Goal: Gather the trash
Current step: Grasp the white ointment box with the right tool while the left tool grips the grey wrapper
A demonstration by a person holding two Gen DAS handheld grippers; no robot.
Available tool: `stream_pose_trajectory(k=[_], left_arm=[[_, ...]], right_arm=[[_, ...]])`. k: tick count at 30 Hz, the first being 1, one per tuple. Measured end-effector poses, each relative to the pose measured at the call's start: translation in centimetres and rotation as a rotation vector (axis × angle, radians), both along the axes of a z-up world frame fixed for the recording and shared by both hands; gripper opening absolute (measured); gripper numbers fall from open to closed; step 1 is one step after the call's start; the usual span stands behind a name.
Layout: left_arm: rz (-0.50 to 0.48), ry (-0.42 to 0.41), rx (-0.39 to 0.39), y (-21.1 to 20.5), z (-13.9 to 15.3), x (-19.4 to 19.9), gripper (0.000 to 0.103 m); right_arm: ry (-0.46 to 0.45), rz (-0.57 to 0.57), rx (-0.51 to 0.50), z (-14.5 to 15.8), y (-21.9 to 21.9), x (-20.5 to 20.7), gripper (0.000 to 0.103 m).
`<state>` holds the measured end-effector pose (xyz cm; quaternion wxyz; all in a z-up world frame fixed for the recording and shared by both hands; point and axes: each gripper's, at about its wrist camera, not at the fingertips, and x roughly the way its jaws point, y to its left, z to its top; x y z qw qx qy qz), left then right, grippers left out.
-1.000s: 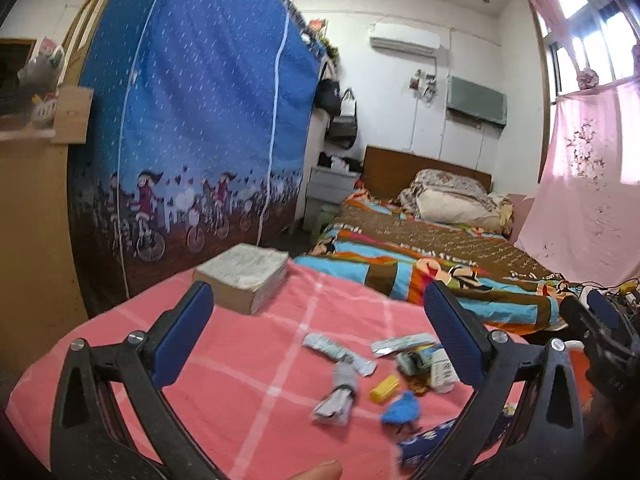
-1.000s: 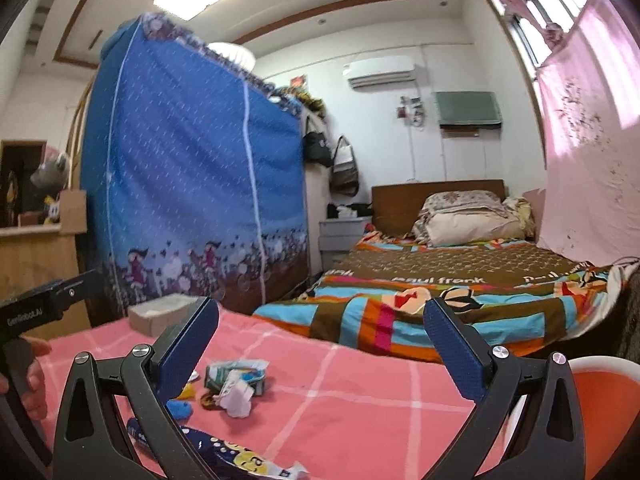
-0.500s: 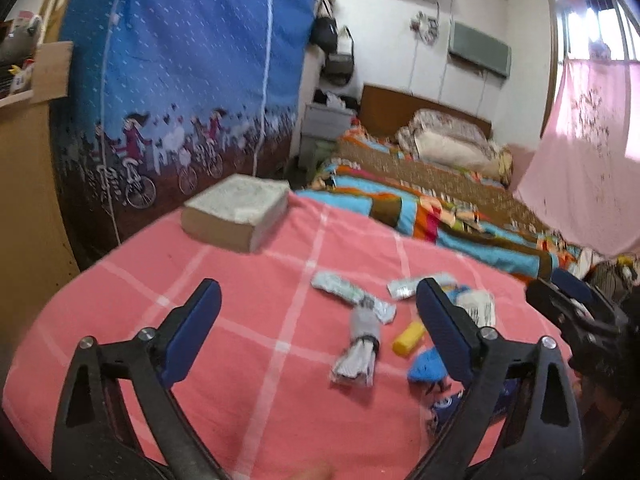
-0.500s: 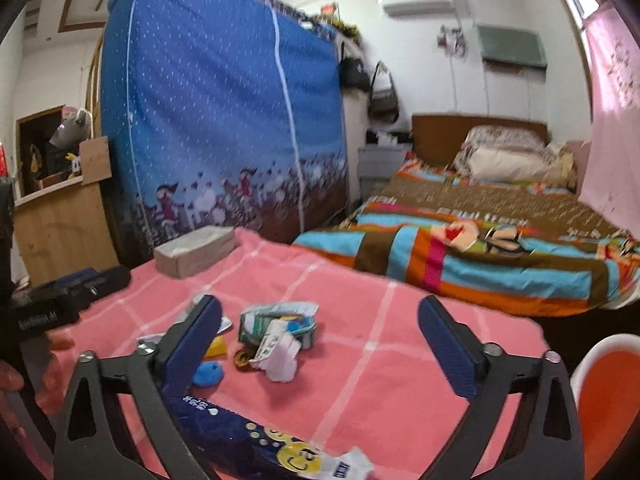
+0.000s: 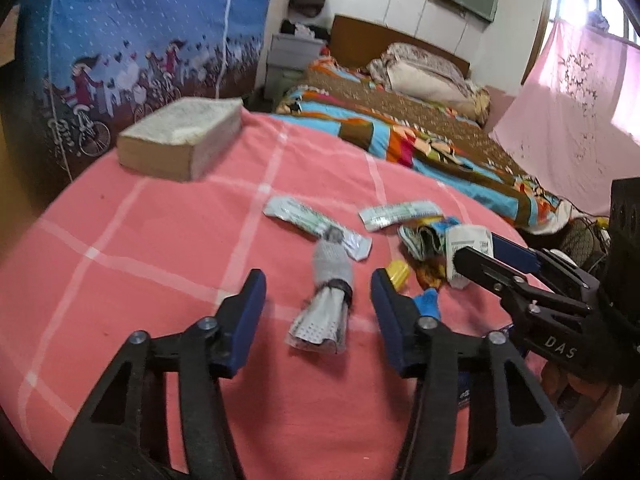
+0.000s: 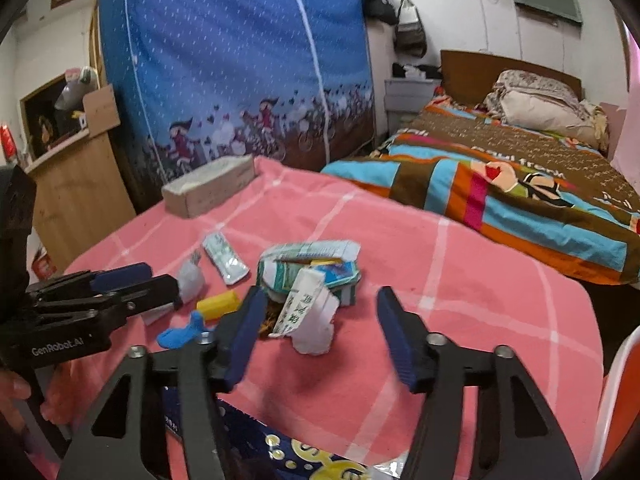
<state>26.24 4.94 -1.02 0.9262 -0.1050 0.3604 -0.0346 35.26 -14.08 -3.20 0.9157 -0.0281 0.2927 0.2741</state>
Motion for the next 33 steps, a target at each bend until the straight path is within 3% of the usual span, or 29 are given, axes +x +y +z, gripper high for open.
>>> stream_pose_trajectory(k=[4, 13, 23, 33], left_arm=[[-0.011, 0.025, -0.005, -0.2, -0.4, 0.2, 0.046], [-0.021, 0.035, -0.048, 0.2, -0.5, 0.4, 0.021], [-0.016, -0.027, -0.064, 0.1, 0.3, -0.4, 0.018], [-0.016, -0.149, -0.059, -0.4, 1.7, -2.0, 0.018]], right_arm=[[0.031, 0.022, -0.014, -0.5, 0.5, 0.2, 0.049], [0.097, 0.06, 0.006, -1.2, 0.5, 0.7, 0.032], [0.08, 0.069, 0.039, -1.0, 0.3, 0.3, 0.025], [-0.023, 0.056, 0.056, 0.0, -0.1, -1.3, 0.021]])
